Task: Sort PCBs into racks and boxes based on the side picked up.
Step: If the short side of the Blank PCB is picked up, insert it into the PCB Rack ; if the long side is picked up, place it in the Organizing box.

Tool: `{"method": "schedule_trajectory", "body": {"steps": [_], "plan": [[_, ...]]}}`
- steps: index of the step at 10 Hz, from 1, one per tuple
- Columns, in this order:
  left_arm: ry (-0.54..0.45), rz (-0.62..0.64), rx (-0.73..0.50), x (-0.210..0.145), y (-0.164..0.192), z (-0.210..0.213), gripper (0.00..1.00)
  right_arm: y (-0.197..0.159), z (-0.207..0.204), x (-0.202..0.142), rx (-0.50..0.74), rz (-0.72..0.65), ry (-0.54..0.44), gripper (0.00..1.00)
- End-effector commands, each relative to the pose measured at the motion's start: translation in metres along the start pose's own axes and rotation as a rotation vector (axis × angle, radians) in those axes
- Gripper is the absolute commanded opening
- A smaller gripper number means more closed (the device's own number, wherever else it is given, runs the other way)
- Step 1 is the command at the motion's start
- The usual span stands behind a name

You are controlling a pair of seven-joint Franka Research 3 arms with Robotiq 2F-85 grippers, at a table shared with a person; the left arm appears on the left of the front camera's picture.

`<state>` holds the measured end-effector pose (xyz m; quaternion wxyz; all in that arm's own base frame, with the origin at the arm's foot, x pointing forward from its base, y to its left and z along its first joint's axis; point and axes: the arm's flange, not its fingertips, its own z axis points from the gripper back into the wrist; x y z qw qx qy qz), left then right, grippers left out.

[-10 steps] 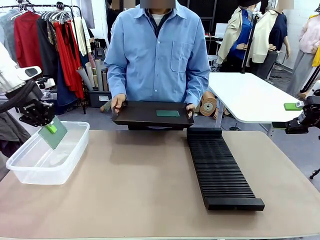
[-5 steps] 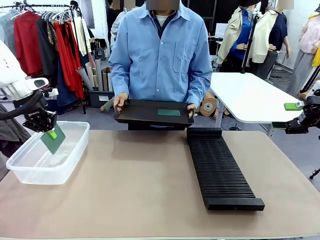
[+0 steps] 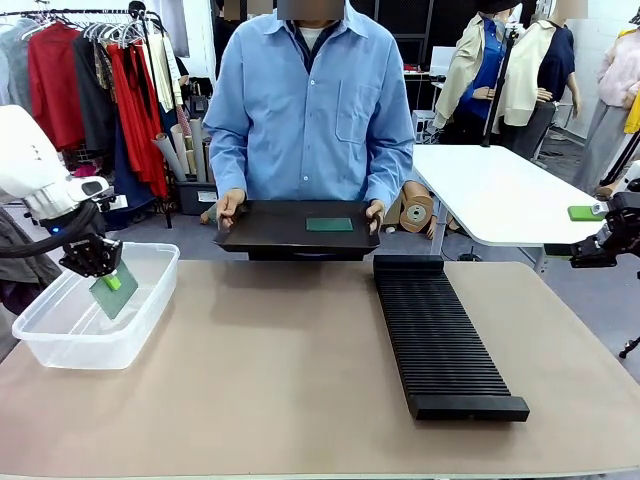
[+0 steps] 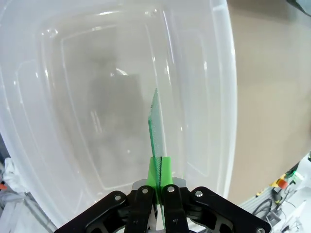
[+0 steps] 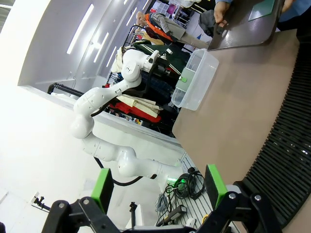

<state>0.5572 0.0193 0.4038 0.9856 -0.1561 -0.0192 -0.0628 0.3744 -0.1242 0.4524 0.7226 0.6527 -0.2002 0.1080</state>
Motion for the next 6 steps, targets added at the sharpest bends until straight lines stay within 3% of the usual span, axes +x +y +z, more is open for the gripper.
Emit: {"method": "schedule_trajectory", "body": {"steps": [1, 6], "plan": [[-0.042, -0.021, -0.028, 0.008, 0.008, -0.005, 0.0, 0.002, 0.001, 0.0, 0.005, 0.007, 0.003, 1.0], [-0.045, -0.011, -0.097, 0.009, 0.016, -0.033, 0.0, 0.002, 0.001, 0.0, 0.005, 0.007, 0.003, 1.0]]}}
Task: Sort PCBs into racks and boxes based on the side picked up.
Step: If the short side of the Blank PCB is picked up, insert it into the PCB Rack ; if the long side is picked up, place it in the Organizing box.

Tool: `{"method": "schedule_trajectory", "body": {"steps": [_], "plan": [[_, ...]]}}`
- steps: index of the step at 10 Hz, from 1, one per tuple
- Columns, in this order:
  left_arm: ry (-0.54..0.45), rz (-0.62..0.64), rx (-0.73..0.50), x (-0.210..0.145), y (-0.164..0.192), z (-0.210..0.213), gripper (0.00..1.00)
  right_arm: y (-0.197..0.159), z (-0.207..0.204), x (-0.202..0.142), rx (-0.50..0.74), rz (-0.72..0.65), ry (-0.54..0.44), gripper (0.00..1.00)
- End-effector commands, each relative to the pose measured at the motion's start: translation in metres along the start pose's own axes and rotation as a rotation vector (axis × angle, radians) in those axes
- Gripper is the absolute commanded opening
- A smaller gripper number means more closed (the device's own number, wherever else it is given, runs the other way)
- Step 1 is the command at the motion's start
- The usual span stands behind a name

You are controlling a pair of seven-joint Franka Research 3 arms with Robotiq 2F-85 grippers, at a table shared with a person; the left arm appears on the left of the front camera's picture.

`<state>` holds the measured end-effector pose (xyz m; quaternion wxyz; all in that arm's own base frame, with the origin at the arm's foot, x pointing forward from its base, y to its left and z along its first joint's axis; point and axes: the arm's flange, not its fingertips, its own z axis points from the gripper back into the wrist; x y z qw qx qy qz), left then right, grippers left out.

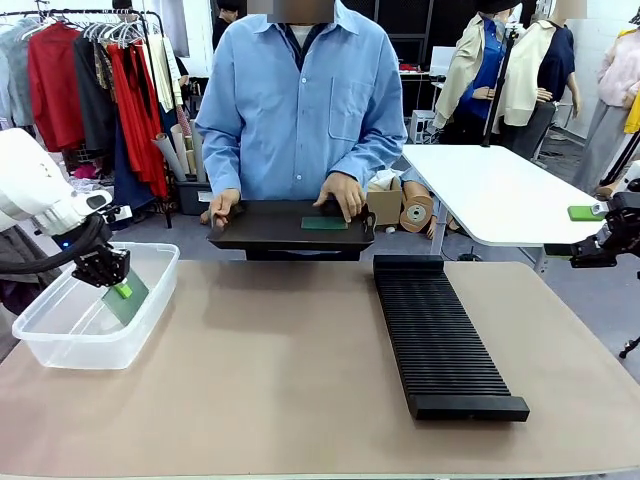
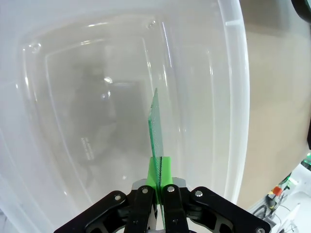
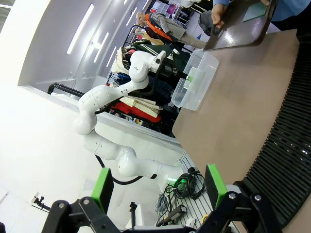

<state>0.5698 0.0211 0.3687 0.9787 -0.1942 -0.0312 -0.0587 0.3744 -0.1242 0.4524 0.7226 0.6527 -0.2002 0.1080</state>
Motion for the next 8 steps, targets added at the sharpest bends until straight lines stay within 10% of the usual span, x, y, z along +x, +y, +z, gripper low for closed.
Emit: {"method": "schedule_trajectory", "body": {"steps": [1, 8], "plan": [[-0.007, -0.01, -0.025, -0.0007, 0.0035, -0.0023, 0.0, 0.0022, 0.0009, -0.0005, 0.005, 0.007, 0.003, 1.0], [0.0, -0.011, -0.044, 0.0055, 0.0045, -0.0113, 0.0, 0.0022, 0.0009, -0.0005, 0.005, 0.007, 0.003, 1.0]]}}
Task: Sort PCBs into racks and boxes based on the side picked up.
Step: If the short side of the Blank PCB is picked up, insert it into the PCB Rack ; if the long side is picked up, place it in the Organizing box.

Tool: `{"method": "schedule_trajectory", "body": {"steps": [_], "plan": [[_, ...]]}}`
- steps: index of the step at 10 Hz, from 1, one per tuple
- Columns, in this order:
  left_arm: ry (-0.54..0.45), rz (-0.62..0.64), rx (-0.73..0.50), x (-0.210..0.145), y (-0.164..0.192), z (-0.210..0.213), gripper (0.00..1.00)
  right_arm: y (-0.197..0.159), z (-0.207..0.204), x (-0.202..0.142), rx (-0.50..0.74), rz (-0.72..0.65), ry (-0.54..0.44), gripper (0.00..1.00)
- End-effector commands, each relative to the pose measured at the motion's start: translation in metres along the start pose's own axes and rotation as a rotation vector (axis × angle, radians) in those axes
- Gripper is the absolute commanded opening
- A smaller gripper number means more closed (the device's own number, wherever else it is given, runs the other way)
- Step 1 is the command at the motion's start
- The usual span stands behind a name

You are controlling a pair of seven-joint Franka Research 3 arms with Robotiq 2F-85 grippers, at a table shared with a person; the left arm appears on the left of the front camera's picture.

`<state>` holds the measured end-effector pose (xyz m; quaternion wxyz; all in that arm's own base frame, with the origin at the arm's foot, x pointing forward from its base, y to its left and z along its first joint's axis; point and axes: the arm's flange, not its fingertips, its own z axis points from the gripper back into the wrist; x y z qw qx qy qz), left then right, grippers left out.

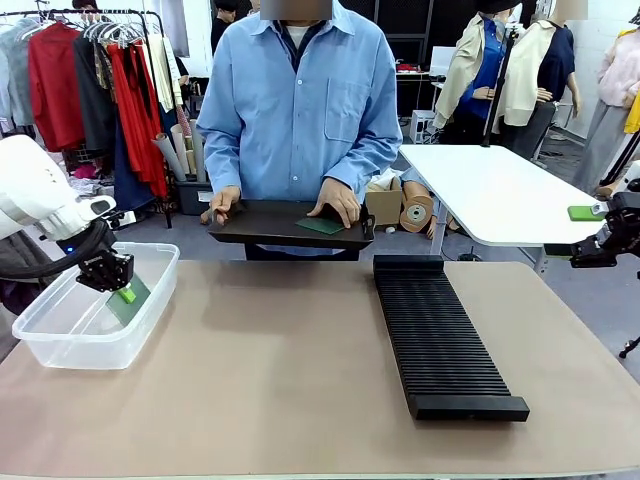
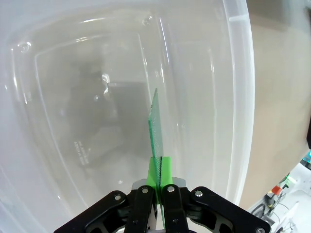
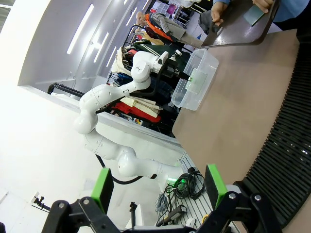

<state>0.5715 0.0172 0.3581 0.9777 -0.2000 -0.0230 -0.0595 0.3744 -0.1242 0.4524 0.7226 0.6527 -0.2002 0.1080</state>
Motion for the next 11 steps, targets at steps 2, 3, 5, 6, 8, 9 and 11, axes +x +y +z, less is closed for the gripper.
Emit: {"method": "schedule_trajectory", "body": {"steps": [2, 3, 5, 6, 8, 9, 11], "plan": [[-0.021, -0.01, -0.017, 0.007, 0.005, 0.001, 0.08, 0.002, 0.001, 0.0, 0.005, 0.007, 0.003, 1.0], [-0.024, -0.012, -0.019, 0.009, 0.004, 0.002, 0.28, 0.002, 0.001, 0.0, 0.005, 0.007, 0.003, 1.0], [-0.022, -0.007, -0.004, 0.011, 0.002, 0.005, 0.67, 0.002, 0.001, 0.0, 0.005, 0.007, 0.003, 1.0], [-0.025, -0.004, 0.004, 0.011, 0.001, 0.006, 0.87, 0.002, 0.001, 0.0, 0.005, 0.007, 0.003, 1.0], [-0.041, 0.009, 0.037, 0.01, -0.001, 0.014, 1.0, 0.002, 0.001, 0.0, 0.005, 0.007, 0.003, 1.0], [-0.048, 0.013, 0.074, 0.007, -0.005, 0.02, 1.0, 0.002, 0.001, 0.0, 0.005, 0.007, 0.003, 1.0], [-0.045, 0.02, 0.14, 0.002, -0.013, 0.034, 1.0, 0.002, 0.001, 0.0, 0.005, 0.007, 0.003, 1.0]]}}
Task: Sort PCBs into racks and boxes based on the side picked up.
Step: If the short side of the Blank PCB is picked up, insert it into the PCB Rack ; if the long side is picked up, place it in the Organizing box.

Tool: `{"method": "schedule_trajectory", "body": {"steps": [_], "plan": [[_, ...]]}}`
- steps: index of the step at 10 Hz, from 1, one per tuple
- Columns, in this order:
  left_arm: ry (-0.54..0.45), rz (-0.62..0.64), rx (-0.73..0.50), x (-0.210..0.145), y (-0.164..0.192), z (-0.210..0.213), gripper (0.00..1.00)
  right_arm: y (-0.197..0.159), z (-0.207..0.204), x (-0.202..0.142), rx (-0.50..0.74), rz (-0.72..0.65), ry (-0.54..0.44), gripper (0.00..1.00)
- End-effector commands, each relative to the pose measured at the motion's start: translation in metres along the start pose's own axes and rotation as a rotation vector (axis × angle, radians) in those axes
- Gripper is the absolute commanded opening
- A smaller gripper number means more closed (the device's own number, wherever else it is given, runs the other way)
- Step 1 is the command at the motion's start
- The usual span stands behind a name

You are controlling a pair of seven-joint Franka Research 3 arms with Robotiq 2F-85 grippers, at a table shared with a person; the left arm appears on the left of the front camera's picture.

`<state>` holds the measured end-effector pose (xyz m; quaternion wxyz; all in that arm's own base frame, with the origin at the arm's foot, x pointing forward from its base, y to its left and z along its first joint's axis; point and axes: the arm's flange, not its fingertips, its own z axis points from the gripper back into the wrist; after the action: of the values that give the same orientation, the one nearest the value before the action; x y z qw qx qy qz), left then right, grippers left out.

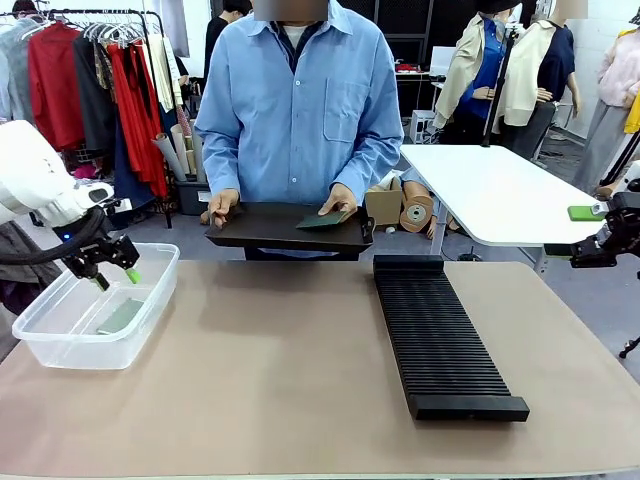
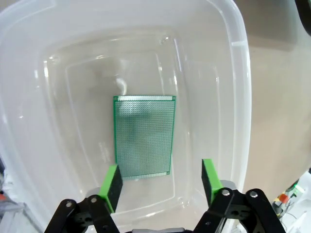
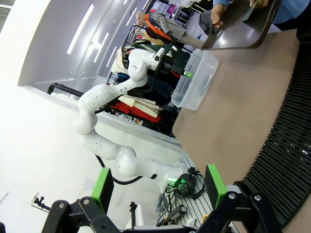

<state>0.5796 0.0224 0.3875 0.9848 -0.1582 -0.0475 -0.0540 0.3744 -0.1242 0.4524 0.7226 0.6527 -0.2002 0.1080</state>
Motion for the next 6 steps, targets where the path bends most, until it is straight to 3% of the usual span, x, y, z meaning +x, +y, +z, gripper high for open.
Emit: {"method": "schedule_trajectory", "body": {"steps": [1, 6], "plan": [[0.01, 0.022, 0.069, -0.0098, -0.0099, 0.0116, 1.0, 0.0022, 0.0009, -0.0005, 0.005, 0.007, 0.003, 1.0], [0.018, 0.017, 0.097, -0.0133, -0.0135, 0.0186, 1.0, 0.0022, 0.0009, -0.0005, 0.005, 0.007, 0.003, 1.0]]}}
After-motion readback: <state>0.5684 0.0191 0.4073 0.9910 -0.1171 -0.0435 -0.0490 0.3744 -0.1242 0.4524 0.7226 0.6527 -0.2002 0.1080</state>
